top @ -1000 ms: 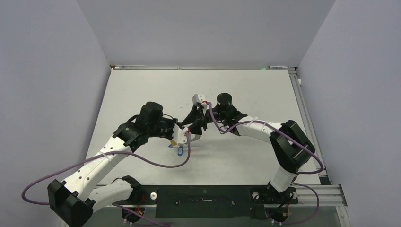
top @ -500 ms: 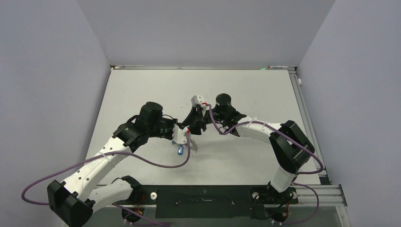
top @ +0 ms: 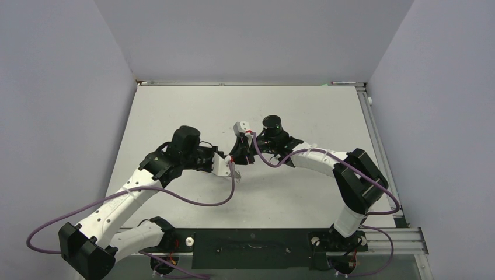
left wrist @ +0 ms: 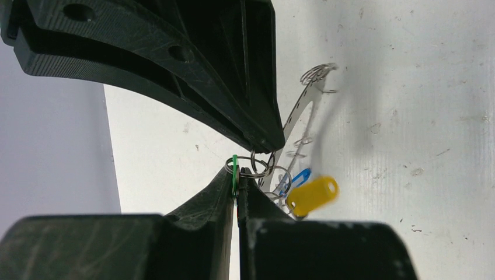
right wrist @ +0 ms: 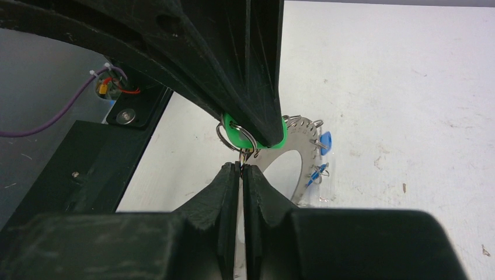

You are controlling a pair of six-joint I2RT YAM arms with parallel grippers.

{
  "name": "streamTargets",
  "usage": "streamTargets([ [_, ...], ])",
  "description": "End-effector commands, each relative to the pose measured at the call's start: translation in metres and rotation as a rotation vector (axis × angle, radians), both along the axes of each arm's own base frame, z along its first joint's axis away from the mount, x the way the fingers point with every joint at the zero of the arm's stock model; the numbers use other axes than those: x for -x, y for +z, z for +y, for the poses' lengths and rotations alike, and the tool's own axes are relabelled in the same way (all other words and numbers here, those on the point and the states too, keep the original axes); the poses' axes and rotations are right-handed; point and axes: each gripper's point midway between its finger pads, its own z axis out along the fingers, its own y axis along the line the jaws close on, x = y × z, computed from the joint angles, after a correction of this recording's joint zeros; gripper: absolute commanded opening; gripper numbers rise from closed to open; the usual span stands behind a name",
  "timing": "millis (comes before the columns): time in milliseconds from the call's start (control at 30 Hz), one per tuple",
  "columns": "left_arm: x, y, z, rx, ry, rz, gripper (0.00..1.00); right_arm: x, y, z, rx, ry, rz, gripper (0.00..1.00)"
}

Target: Remove the keys from the keyring

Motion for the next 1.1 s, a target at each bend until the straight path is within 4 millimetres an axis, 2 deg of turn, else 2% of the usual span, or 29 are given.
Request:
streamTargets([
  [0, -0.015, 0.02, 0.003, 0.064, 0.041, -0.053, 0.0, 0.0, 0.022, 0.002, -0.041, 0.015, -0.051, 0.05],
  [133, -0.019, 0.009, 0.012, 0.051, 0.064, -0.037, 0.0, -0.003, 0.029, -0.001, -0.063, -0.014, -0.02, 0.05],
  [367, -0.011, -0.017, 0.022, 0.0, 0.085, 0.018, 0.0, -0.012, 0.054, -0.01, -0.173, -0.068, 0.055, 0.05],
  [867, -0.012, -0.014, 0.039, 0.046, 0.189, 0.067, 0.0, -0.026, 0.044, -0.022, -0.148, -0.137, 0.051, 0.05],
  [1067, -0.031, -0.007, 0.056, 0.089, 0.349, 0.12, 0.0, -0.032, 0.044, -0.027, -0.135, -0.163, 0.044, 0.05],
])
